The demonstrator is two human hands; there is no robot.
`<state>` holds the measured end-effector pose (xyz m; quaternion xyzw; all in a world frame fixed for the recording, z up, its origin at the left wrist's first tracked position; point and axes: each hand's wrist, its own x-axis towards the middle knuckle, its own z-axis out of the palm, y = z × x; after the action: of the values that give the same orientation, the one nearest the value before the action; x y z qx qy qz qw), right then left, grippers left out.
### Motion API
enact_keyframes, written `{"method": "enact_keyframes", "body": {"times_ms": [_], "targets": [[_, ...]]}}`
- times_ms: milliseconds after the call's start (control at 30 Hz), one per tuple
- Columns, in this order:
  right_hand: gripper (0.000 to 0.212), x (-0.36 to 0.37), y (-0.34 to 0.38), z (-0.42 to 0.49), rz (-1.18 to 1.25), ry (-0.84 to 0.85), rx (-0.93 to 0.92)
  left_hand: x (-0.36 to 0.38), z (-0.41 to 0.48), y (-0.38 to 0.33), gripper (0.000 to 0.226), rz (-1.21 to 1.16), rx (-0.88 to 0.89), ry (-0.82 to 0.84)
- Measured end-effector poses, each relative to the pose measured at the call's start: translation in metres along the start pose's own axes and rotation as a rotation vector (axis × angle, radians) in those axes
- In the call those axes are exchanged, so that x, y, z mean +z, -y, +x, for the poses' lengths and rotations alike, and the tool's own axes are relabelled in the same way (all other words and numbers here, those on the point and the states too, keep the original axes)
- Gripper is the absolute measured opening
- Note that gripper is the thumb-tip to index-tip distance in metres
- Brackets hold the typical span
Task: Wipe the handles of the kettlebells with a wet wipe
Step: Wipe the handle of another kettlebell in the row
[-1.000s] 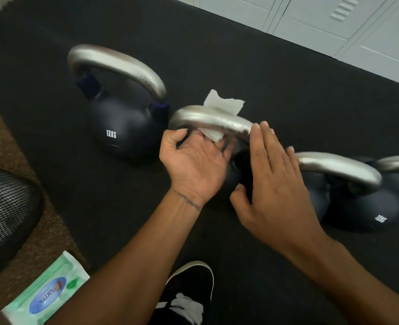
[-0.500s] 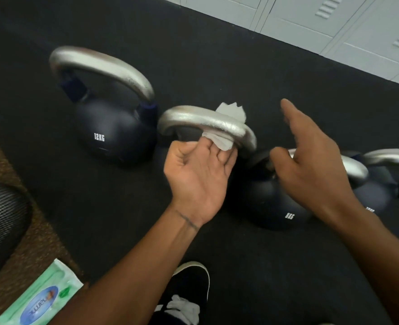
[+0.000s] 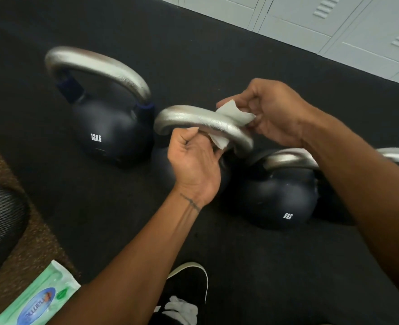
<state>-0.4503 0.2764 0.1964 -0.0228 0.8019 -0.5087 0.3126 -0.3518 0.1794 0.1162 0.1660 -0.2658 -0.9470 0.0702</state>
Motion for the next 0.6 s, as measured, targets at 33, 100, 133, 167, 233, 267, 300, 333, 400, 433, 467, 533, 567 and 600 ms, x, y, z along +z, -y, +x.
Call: {"method": "enact_keyframes", "body": {"times_ms": [33,100,133,167,233,267,300,333,400,433,467,533,567,600], "targets": [[0.055,0.003,-0.001,0.001,-0.028,0.024,-0.012,-0.001,0.0,0.0,0.075,0.011,0.002,-0.008],[0.063,0.004,-0.005,-0.001,-0.05,0.015,-0.036,0.0,-0.005,-0.004,0.076,0.05,-0.017,-0.042],[0.06,0.003,-0.007,-0.004,-0.069,0.009,-0.053,-0.001,-0.01,-0.007,0.078,0.083,-0.043,-0.065],[0.051,0.003,-0.006,-0.013,-0.148,-0.012,-0.099,-0.003,-0.015,-0.012,0.079,0.118,-0.076,-0.084],[0.052,0.007,-0.002,-0.032,-0.477,-0.021,-0.266,-0.007,-0.023,-0.025,0.07,0.184,-0.132,-0.094],[0.058,0.011,-0.001,-0.042,-0.661,-0.044,-0.348,-0.009,-0.028,-0.033,0.066,0.228,-0.159,-0.108],[0.064,0.017,-0.004,-0.051,-0.825,-0.066,-0.43,-0.011,-0.033,-0.04,0.064,0.291,-0.172,-0.139],[0.068,0.023,-0.012,-0.055,-0.937,-0.079,-0.488,-0.012,-0.036,-0.047,0.061,0.38,-0.152,-0.18],[0.069,0.038,-0.037,-0.063,-1.078,-0.124,-0.534,-0.013,-0.042,-0.053,0.054,0.597,-0.012,-0.273],[0.067,0.045,-0.053,-0.068,-1.137,-0.16,-0.559,-0.015,-0.045,-0.055,0.052,0.71,0.099,-0.311],[0.065,0.05,-0.069,-0.071,-1.175,-0.211,-0.585,-0.018,-0.046,-0.056,0.051,0.826,0.225,-0.323],[0.065,0.054,-0.09,-0.074,-1.219,-0.31,-0.612,-0.028,-0.045,-0.053,0.049,1.02,0.444,-0.285],[0.065,0.057,-0.094,-0.072,-1.235,-0.345,-0.614,-0.032,-0.044,-0.051,0.048,1.098,0.527,-0.258],[0.065,0.06,-0.093,-0.069,-1.249,-0.37,-0.62,-0.035,-0.043,-0.051,0.047,1.169,0.603,-0.23]]}}
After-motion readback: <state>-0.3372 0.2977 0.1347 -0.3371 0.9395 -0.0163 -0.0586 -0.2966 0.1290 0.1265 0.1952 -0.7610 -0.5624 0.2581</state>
